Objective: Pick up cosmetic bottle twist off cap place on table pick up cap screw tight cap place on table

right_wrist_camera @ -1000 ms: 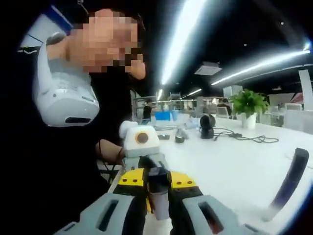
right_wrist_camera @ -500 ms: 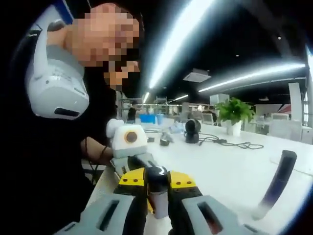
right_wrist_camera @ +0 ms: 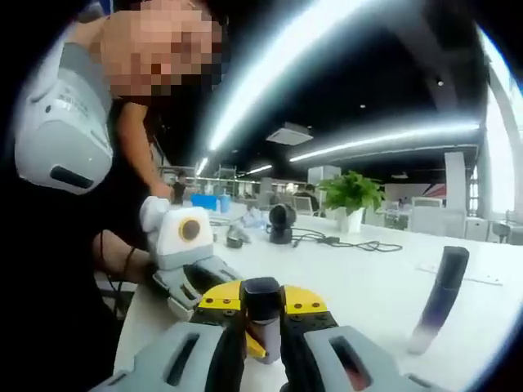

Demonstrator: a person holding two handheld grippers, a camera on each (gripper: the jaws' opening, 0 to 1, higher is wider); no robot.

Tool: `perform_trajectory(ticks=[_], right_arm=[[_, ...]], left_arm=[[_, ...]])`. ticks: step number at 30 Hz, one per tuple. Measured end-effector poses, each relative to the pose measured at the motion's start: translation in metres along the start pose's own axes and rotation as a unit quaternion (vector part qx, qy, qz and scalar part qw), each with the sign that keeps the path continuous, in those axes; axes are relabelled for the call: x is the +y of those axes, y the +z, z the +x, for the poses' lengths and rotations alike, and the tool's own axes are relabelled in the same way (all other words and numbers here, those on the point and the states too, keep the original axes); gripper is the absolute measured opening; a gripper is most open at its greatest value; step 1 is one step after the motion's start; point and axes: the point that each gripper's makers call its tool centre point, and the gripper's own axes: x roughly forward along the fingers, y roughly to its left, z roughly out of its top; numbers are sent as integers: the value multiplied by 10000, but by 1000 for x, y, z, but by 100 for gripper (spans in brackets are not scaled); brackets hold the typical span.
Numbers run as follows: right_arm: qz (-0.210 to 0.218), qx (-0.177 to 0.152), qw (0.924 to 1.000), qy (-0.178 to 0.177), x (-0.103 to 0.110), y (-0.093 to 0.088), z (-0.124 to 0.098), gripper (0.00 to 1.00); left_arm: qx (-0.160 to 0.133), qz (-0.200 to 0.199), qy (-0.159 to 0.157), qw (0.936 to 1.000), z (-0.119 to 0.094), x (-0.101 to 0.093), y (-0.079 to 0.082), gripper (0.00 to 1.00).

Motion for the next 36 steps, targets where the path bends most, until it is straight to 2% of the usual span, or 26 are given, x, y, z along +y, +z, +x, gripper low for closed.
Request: perform_trajectory(ticks=[1,6,12,20,24,27,29,31,36], right_arm=[[83,-40,9998,-166,-2,0,1,9],[-22,-87,9983,-583,-4,3,3,10],[-59,-68,9895,-1442,-11,4,8,10],[-13,-79,9792,-2028,-12,4,7,10],[109,-126,9711,-2381,-15,3,5,10],[272,-198,9592,-2807,-17,2,3,10],[241,-203,9579,-2855,-15,2,4,10],[455,-284,9538,-2955,-19,3,1,10],[540,-298,9469,-3155,-20,1,-1,9]], left_arm=[[1,-9,42,10000,0,2,0,7],[-34,-4,182,9998,-1,7,1,7],[-71,-29,380,9992,-3,15,3,7],[-65,34,472,9989,-5,18,3,7],[-49,43,485,9988,-5,19,2,7],[-42,53,495,9988,-6,19,2,7],[-45,54,502,9987,-6,19,2,7],[-75,50,509,9987,-7,19,4,7],[-50,80,491,9987,-7,17,3,7]])
